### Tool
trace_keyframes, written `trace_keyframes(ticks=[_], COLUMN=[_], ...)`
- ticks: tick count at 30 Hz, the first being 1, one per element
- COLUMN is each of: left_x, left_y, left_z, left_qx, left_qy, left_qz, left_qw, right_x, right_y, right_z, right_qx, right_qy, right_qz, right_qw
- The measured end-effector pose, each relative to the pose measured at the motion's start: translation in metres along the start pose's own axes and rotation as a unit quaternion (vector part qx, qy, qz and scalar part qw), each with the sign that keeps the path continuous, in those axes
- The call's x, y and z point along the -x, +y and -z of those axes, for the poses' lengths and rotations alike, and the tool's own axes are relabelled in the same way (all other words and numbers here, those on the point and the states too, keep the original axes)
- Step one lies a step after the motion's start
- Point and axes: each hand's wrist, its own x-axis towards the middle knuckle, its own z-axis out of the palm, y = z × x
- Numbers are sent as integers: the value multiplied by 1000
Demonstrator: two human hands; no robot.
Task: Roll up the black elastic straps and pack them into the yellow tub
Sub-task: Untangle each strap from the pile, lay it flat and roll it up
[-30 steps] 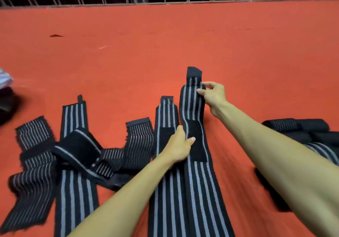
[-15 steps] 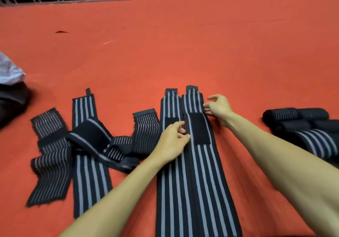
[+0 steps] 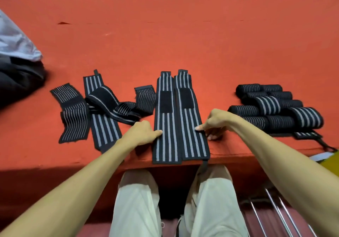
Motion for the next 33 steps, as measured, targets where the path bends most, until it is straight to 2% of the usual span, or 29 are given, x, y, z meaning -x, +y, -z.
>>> trace_keyframes(ticks=[2, 3, 5, 7, 10, 15, 17, 22, 24, 27, 29, 33], left_x=[5, 6, 12, 17, 23, 37, 44, 42, 41, 35, 28, 8], left_y=[1, -1, -4, -6, -7, 4, 7, -3, -3, -1, 0, 15], left_z=[2, 2, 0, -2, -8, -8, -6, -11, -10, -2, 4, 19], left_qx=[40, 99, 256, 347, 381, 444, 414, 155, 49, -83, -107, -33], left_qy=[-27, -42, -73, -107, -155, -187, -188, -167, -138, -79, -56, -37], left_qz=[2, -5, -7, -3, -1, -10, -14, -24, -43, -71, -77, -115], left_qw=[999, 994, 964, 932, 911, 876, 891, 973, 988, 991, 990, 992], right_x=[4, 6, 9, 12, 17, 17, 17, 24, 24, 23, 21, 5], right_y=[2, 3, 8, 10, 12, 17, 18, 22, 21, 13, 5, -13], right_z=[-5, -5, -3, 2, 7, 1, 0, -7, -9, -7, -1, 16], right_qx=[-16, -27, -36, -37, -45, -73, -72, -36, 1, 67, 114, 117], right_qy=[-3, -3, 6, 11, -4, -56, -59, -58, -45, -32, -18, 46], right_qz=[4, 8, 20, 29, 37, 36, 31, 21, 17, 11, 18, 65], right_qw=[1000, 1000, 999, 999, 998, 995, 995, 997, 999, 997, 993, 990])
